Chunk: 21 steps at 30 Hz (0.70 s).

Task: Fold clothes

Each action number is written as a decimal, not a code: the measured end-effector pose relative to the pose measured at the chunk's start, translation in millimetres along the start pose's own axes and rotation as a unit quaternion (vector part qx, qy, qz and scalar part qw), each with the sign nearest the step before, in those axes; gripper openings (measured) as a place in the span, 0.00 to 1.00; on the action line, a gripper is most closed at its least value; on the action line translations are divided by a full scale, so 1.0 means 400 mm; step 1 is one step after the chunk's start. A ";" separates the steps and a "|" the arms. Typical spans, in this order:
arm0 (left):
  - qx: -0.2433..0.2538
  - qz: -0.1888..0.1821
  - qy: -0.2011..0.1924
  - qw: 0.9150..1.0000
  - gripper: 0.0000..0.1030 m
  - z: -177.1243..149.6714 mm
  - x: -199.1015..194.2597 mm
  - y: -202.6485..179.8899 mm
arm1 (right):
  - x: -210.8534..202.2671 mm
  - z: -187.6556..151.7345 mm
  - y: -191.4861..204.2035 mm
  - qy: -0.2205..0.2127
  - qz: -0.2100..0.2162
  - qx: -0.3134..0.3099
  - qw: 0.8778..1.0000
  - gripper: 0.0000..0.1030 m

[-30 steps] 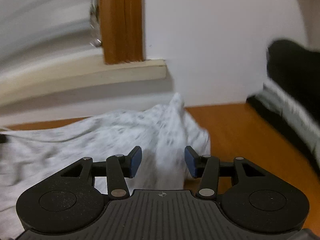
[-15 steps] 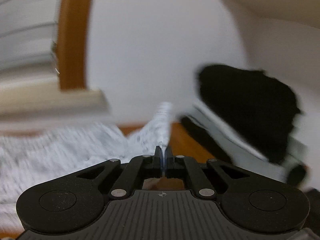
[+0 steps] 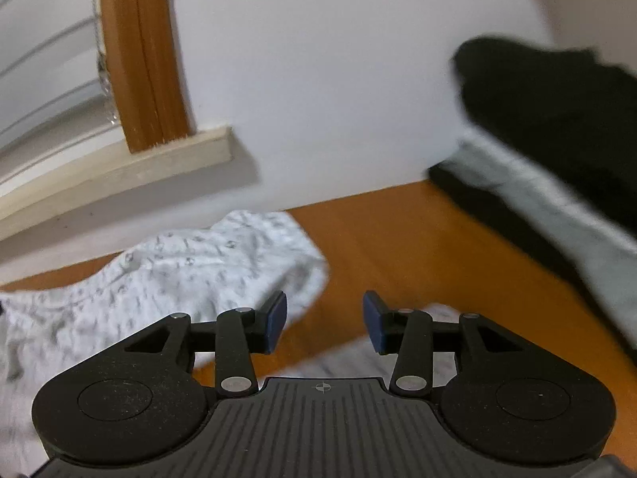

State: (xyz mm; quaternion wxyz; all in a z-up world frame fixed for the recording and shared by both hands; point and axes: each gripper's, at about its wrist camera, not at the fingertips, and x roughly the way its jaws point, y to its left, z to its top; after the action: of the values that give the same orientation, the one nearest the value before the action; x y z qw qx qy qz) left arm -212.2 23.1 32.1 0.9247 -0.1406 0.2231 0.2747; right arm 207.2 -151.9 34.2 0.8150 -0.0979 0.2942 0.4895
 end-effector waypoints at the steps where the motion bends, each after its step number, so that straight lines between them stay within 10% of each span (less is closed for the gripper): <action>1: 0.002 0.002 0.001 1.000 0.01 0.000 0.002 -0.001 | 0.030 0.012 0.003 0.006 0.008 0.001 1.000 0.42; 11: 0.033 0.039 0.013 0.999 0.01 0.048 0.015 -0.046 | 0.227 0.083 -0.012 0.063 0.075 -0.059 0.993 0.46; 15: 0.040 0.056 0.001 0.998 0.01 0.093 0.006 -0.066 | 0.237 0.098 -0.013 0.074 0.120 -0.093 0.986 0.04; 21: 0.061 0.068 -0.042 0.995 0.01 0.199 0.000 -0.130 | 0.076 0.209 -0.087 -0.050 0.074 -0.111 0.990 0.04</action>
State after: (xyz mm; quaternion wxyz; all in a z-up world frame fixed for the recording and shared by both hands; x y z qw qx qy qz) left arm -155.7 11.3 107.8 0.9191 -0.0571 0.2093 0.3289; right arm 279.7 -109.4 79.8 0.7747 -0.1410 0.2030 0.5820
